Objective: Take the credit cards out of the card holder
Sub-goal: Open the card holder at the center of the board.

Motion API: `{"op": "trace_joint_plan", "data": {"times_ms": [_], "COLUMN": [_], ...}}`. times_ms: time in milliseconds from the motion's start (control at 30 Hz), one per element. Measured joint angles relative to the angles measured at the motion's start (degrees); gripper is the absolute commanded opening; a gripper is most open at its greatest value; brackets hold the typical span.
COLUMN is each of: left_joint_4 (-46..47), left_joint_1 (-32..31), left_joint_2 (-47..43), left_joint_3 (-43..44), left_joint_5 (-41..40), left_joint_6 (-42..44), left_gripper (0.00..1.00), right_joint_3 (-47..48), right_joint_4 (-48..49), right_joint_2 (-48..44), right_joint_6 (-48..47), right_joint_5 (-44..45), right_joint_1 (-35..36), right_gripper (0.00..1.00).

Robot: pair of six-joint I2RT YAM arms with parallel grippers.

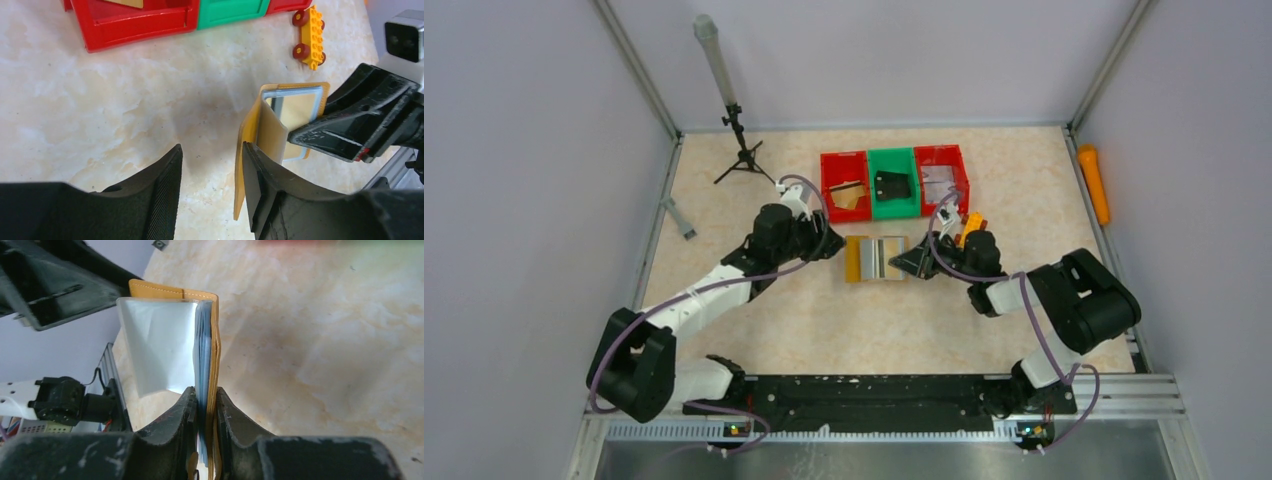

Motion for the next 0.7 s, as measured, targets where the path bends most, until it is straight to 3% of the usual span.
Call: {"op": "trace_joint_plan", "data": {"times_ms": [133, 333, 533, 700], "left_joint_4": [-0.9, 6.6, 11.8, 7.5], "left_joint_1": [-1.2, -2.6, -5.6, -6.9], "left_joint_2": [-3.4, -5.6, 1.6, 8.2], "left_joint_3": [-0.3, -2.3, -1.1, 2.6], "left_joint_5": [-1.0, 8.5, 17.5, 16.8], "left_joint_6": [1.6, 1.9, 1.4, 1.7], "left_gripper": [0.42, 0.42, 0.38, 0.35], "right_joint_3": [0.0, 0.0, 0.0, 0.0], "right_joint_4": [-4.1, -8.6, -8.0, -7.0], "right_joint_2": [0.0, -1.2, -1.6, -1.6], "right_joint_6": [-1.5, -3.6, -3.9, -3.7], "right_joint_5": [2.9, 6.0, 6.0, 5.2], "right_joint_1": [0.0, -0.2, -0.2, -0.2], "right_gripper": [0.13, 0.13, 0.13, 0.13]}}
